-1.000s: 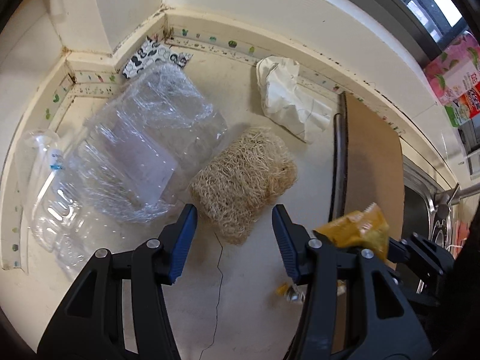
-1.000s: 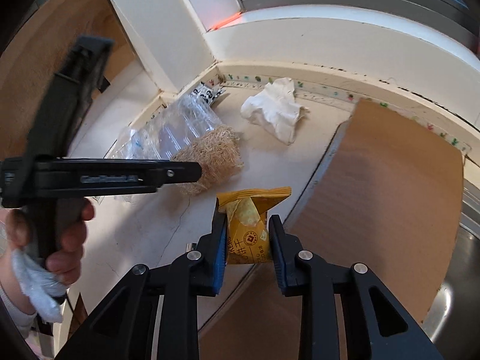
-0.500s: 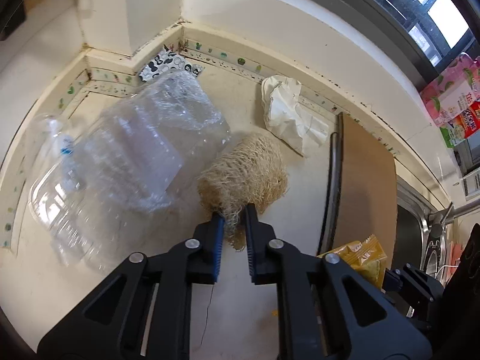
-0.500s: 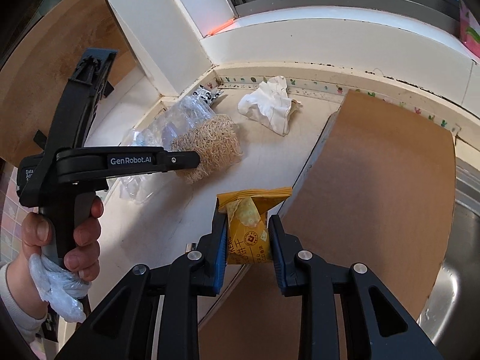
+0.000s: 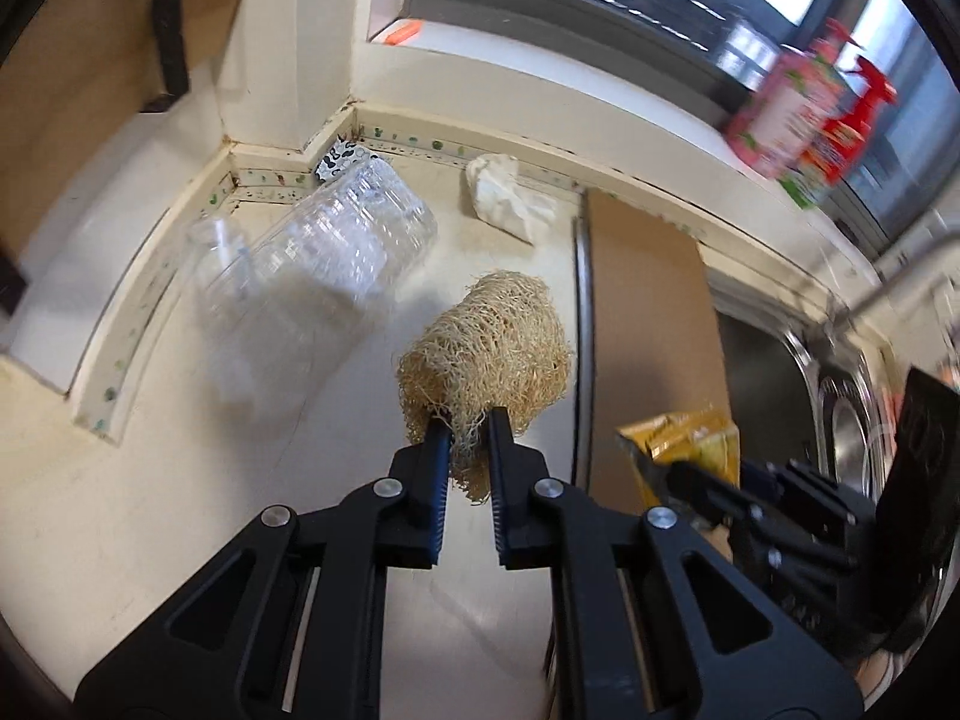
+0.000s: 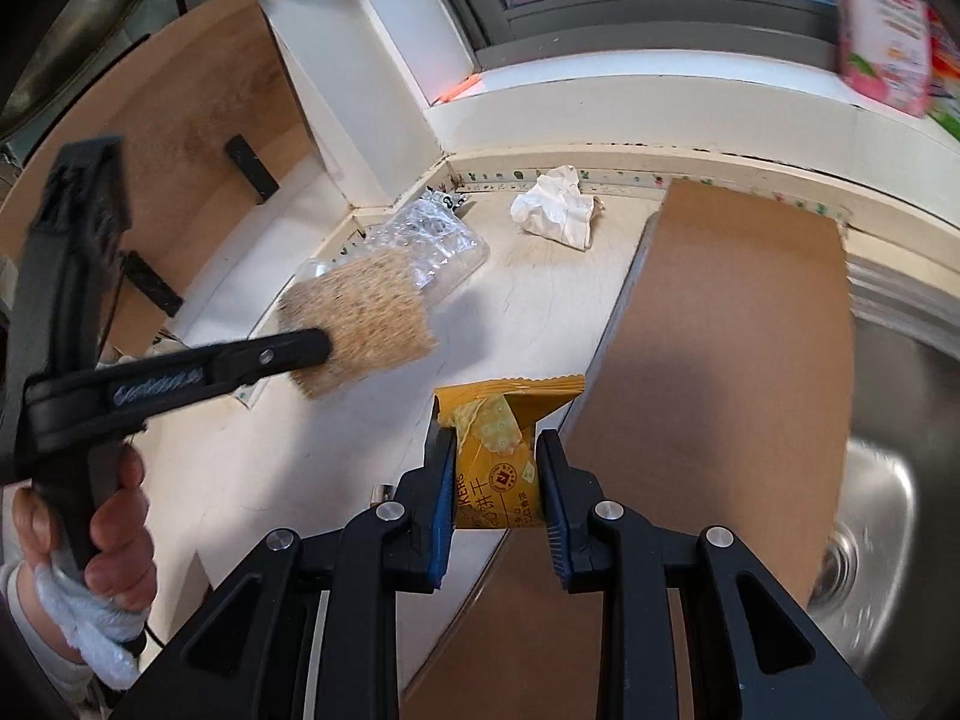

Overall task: Collect trash
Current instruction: 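Carry the loofah and yellow packet down toward the floor bin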

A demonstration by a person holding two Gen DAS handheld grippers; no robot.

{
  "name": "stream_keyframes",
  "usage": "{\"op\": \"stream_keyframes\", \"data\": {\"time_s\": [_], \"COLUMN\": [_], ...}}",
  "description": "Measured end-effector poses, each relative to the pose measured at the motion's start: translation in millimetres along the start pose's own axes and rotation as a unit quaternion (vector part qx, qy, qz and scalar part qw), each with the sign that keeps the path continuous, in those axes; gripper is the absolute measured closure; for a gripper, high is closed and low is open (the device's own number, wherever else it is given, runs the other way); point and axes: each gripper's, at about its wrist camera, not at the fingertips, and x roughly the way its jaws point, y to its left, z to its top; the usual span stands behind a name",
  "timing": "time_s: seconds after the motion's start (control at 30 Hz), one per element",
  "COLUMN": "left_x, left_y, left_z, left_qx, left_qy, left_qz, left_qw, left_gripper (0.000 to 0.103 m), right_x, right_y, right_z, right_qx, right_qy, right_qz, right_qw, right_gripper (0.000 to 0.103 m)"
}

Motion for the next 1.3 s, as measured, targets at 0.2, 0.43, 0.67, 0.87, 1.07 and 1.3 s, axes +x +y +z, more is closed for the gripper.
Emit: {"op": "stream_keyframes", "data": {"time_s": [0.2, 0.43, 0.67, 0.87, 1.07, 1.3], "left_x": [-55.0, -111.2, -146.4, -166.3, -177.2, -184.1], "left_y": [7.0, 30.0, 48.9, 56.7, 58.8, 56.3], "left_z": [-54.3, -116.4, -168.9, -207.2, -239.5, -264.6], "left_qx": [0.045, 0.076, 0.104, 0.127, 0.147, 0.168], "left_qy": [0.005, 0.002, 0.011, 0.022, 0.041, 0.057], "left_qz": [-0.018, -0.037, -0.056, -0.072, -0.084, -0.09], "left_qw": [0.9988, 0.9964, 0.9929, 0.989, 0.9847, 0.9801], "left_gripper": [0.094, 0.094, 0.094, 0.094, 0.094, 0.094], "right_x": [-44.3, -89.2, -118.7, -137.8, -152.0, -162.9], "right_y": [42.4, 99.7, 152.4, 182.3, 201.1, 212.5], "right_z": [-50.5, -119.9, -184.7, -237.5, -281.1, -321.2], "right_qx": [0.026, 0.053, 0.07, 0.088, 0.104, 0.116], "right_qy": [-0.022, -0.043, -0.057, -0.061, -0.053, -0.037], "right_qz": [-0.026, -0.045, -0.063, -0.078, -0.09, -0.097], "right_qw": [0.999, 0.997, 0.994, 0.991, 0.989, 0.988], "right_gripper": [0.078, 0.078, 0.078, 0.078, 0.078, 0.078]}}
